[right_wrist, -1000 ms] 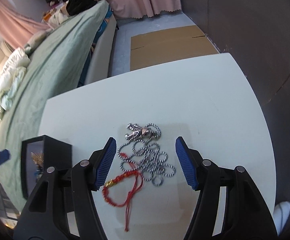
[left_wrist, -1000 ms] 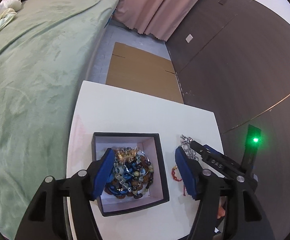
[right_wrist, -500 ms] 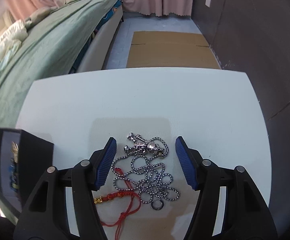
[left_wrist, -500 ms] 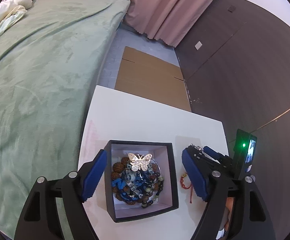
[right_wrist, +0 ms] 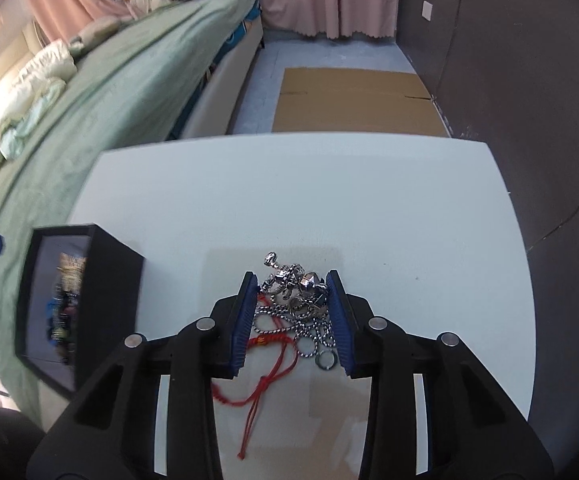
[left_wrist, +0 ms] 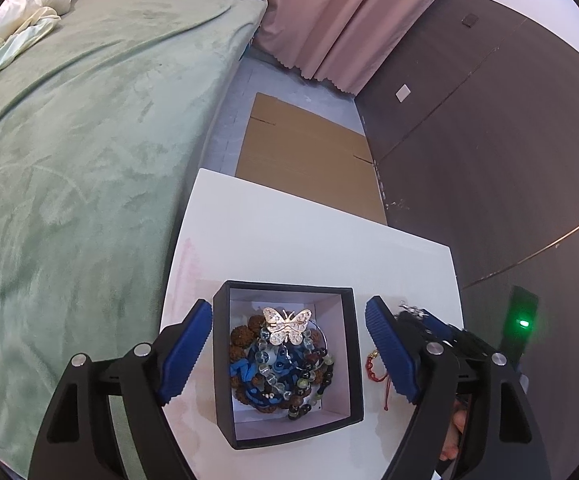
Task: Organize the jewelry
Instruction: 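Grasp the silver ball chain necklace by its pendant with the right gripper, then lift the silver chain and lower it into the black box, then release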
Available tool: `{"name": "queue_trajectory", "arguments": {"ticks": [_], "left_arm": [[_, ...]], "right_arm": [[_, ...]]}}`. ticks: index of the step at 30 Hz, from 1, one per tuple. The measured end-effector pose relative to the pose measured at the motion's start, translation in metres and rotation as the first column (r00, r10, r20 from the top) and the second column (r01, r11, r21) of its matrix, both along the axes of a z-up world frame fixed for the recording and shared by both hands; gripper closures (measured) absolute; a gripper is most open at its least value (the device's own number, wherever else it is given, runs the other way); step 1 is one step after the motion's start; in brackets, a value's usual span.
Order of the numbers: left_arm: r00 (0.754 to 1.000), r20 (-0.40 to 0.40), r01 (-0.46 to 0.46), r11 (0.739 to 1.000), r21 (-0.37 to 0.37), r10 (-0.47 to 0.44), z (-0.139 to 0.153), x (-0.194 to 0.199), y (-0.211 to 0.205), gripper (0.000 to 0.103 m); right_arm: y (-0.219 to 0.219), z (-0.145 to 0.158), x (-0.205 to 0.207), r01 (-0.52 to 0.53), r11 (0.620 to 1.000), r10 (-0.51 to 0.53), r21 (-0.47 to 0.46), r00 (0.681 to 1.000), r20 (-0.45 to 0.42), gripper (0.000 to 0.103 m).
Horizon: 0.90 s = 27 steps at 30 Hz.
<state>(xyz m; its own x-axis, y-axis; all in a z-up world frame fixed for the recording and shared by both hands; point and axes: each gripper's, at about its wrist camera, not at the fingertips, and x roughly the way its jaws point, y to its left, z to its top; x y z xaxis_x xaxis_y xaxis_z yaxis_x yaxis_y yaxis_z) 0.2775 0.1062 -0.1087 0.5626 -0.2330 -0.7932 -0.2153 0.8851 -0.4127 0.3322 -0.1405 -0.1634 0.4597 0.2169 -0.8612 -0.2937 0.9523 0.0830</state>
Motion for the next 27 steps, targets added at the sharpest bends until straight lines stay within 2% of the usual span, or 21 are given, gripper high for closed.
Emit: {"name": "queue_trajectory", "arguments": {"ticks": [7, 12, 14, 27], "left_arm": [[1.000, 0.009, 0.002, 0.999, -0.036, -0.002, 0.001, 0.000, 0.004, 0.026], [1.000, 0.028, 0.008, 1.000, -0.029, -0.007, 0.006, -0.002, 0.004, 0.016], [0.999, 0.040, 0.002, 0.999, -0.033, 0.000, 0.009, -0.004, 0.006, 0.009], [0.995, 0.085, -0.037, 0.994, -0.102, 0.045, 0.023, -0.010, 0.025, 0.009]], "right_arm": [[-0.004, 0.036, -0.019, 0.003, 0.998, -0.007, 0.060, 0.998, 0.067, 0.067], [0.001, 0.070, -0.030, 0.008, 0.998, -0.017, 0.056, 0.989, 0.149, 0.067], [0.005, 0.084, -0.035, 0.005, 0.999, -0.012, 0.039, 0.985, 0.175, 0.067], [0.037, 0.191, -0.065, -0.041, 0.999, 0.043, -0.014, 0.930, 0.366, 0.067]]}}
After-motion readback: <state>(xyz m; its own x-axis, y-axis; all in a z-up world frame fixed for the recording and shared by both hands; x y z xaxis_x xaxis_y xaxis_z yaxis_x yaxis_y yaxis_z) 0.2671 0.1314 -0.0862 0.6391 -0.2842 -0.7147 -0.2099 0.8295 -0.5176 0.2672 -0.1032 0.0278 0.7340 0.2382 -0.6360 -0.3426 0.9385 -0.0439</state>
